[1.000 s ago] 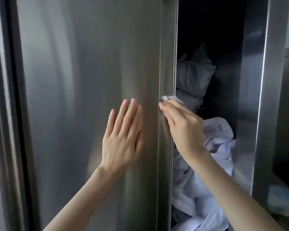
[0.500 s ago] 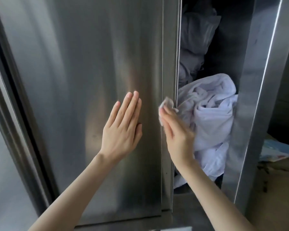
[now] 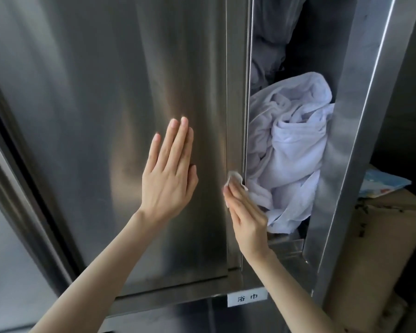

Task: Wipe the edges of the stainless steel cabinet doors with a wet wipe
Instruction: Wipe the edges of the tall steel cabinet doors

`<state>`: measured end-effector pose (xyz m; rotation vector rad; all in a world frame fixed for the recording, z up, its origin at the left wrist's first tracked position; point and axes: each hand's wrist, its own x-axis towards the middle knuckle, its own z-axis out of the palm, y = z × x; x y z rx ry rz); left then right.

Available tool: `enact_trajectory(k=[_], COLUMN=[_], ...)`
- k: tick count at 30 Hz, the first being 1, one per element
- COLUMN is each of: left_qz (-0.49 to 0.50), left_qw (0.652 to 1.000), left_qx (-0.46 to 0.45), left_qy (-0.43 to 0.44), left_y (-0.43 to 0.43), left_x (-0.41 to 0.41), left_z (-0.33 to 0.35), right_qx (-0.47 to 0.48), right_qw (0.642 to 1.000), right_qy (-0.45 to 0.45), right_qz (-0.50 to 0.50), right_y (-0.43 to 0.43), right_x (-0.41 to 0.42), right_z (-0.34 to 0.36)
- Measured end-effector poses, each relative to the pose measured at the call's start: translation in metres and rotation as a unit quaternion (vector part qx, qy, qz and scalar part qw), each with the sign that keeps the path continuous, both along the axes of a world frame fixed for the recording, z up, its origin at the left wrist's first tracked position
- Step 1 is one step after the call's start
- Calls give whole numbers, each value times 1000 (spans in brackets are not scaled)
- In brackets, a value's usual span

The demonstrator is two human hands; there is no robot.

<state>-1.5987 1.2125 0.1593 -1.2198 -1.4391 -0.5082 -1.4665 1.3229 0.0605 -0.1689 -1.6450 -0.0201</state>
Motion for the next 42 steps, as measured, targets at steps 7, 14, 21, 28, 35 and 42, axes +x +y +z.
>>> enact_trajectory(k=[7, 14, 21, 28, 35, 42], left_qz=[6, 24, 27, 62, 65, 68], left_qw=[994, 981, 988, 988, 988, 989], left_qx=[-104, -190, -138, -140, -142, -128], left_qy=[-27, -25, -58, -33, -14, -15], left_y=[-19, -33, -34, -20, -17, -13], left_x=[5, 22, 21, 24, 15, 18], left_z=[-95, -140, -105, -109, -114, -116], right_qx=[-58, -37, 10, -28, 83, 42], right_qw=[986, 963, 997, 996, 992, 993], right_qy=[-154, -264, -70, -75, 90, 105], right_qz=[29, 28, -34, -33, -33, -29], right_y=[-13, -18, 5, -8, 22, 15], right_x=[28, 50, 38, 34, 5, 1], right_z=[-129, -143, -60, -92, 79, 54])
